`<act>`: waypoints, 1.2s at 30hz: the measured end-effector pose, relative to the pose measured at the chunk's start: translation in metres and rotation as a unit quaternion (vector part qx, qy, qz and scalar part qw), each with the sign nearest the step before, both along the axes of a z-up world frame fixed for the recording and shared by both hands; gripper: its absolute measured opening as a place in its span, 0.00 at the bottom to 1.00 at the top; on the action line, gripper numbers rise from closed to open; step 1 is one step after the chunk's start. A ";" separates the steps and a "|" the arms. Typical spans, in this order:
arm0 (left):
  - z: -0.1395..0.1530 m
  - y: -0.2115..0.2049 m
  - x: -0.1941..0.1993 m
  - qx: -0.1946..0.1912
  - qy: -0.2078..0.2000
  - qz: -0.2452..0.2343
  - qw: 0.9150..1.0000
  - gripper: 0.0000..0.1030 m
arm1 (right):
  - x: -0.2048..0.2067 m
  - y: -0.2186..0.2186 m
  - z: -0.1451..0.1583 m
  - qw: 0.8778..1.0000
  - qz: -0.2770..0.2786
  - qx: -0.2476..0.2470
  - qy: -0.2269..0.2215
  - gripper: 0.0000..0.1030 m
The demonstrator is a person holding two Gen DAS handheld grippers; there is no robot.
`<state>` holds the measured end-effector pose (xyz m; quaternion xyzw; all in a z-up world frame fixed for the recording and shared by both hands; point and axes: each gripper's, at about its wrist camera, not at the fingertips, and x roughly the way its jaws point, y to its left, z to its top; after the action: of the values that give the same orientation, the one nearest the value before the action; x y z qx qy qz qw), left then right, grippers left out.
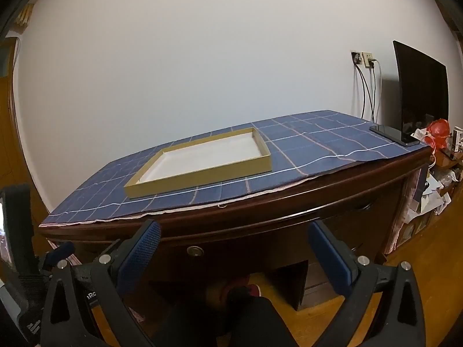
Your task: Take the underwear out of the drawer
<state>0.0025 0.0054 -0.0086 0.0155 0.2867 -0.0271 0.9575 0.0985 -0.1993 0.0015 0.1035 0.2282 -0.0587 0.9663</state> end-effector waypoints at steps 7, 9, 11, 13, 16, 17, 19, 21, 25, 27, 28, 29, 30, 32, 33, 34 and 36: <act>0.001 0.001 -0.001 0.007 0.001 0.005 1.000 1.00 | -0.002 0.000 0.003 1.000 -0.004 -0.003 -0.003 1.00; 0.001 0.002 -0.003 0.010 0.000 0.004 1.000 1.00 | -0.002 0.000 0.004 1.000 -0.007 -0.007 -0.004 1.00; 0.001 0.002 -0.003 0.014 0.000 0.002 1.000 1.00 | -0.003 -0.002 0.004 1.000 -0.015 -0.007 -0.008 1.00; 0.000 0.003 -0.002 0.017 0.002 0.000 1.000 1.00 | -0.004 -0.003 0.005 1.000 -0.019 -0.006 -0.009 1.00; -0.001 0.002 -0.001 0.019 0.004 -0.001 1.000 1.00 | -0.004 -0.004 0.005 1.000 -0.021 -0.009 -0.006 1.00; -0.001 0.001 -0.001 0.020 0.004 -0.001 1.000 1.00 | -0.004 -0.004 0.005 1.000 -0.019 -0.010 -0.005 1.00; -0.001 0.002 -0.002 0.021 0.004 -0.001 1.000 1.00 | -0.003 -0.002 0.005 1.000 -0.016 -0.012 -0.005 1.00; -0.001 0.002 -0.003 0.021 0.003 -0.001 1.000 1.00 | -0.004 -0.001 0.005 1.000 -0.015 -0.014 -0.007 1.00; -0.001 0.004 -0.002 0.019 0.003 -0.002 1.000 1.00 | -0.005 0.000 0.006 1.000 -0.014 -0.017 -0.009 1.00; -0.002 0.003 -0.003 0.020 0.003 -0.001 1.000 1.00 | -0.005 0.000 0.006 1.000 -0.014 -0.015 -0.008 1.00; -0.001 0.004 -0.003 0.020 0.003 -0.002 1.000 1.00 | -0.005 0.000 0.006 1.000 -0.013 -0.015 -0.008 1.00; -0.002 0.003 -0.003 0.020 0.003 -0.001 1.000 1.00 | -0.005 0.001 0.006 1.000 -0.012 -0.015 -0.008 1.00; -0.002 0.003 -0.003 0.020 0.003 -0.001 1.000 1.00 | -0.005 0.000 0.006 1.000 -0.012 -0.015 -0.007 1.00; -0.002 0.003 -0.003 0.020 0.003 -0.001 1.000 1.00 | -0.005 0.000 0.006 1.000 -0.011 -0.015 -0.007 1.00; -0.002 0.003 -0.003 0.020 0.003 -0.001 1.000 1.00 | -0.004 0.000 0.006 1.000 -0.011 -0.015 -0.006 1.00; -0.002 0.003 -0.003 0.021 0.004 0.000 1.000 1.00 | -0.004 0.000 0.006 1.000 -0.010 -0.015 -0.006 1.00; -0.002 0.003 -0.004 0.019 0.003 -0.001 1.000 1.00 | -0.004 0.000 0.006 1.000 -0.010 -0.015 -0.006 1.00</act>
<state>-0.0010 0.0087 -0.0103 0.0343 0.2905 -0.0227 0.9560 0.0944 -0.1989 0.0077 0.0920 0.2204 -0.0713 0.9684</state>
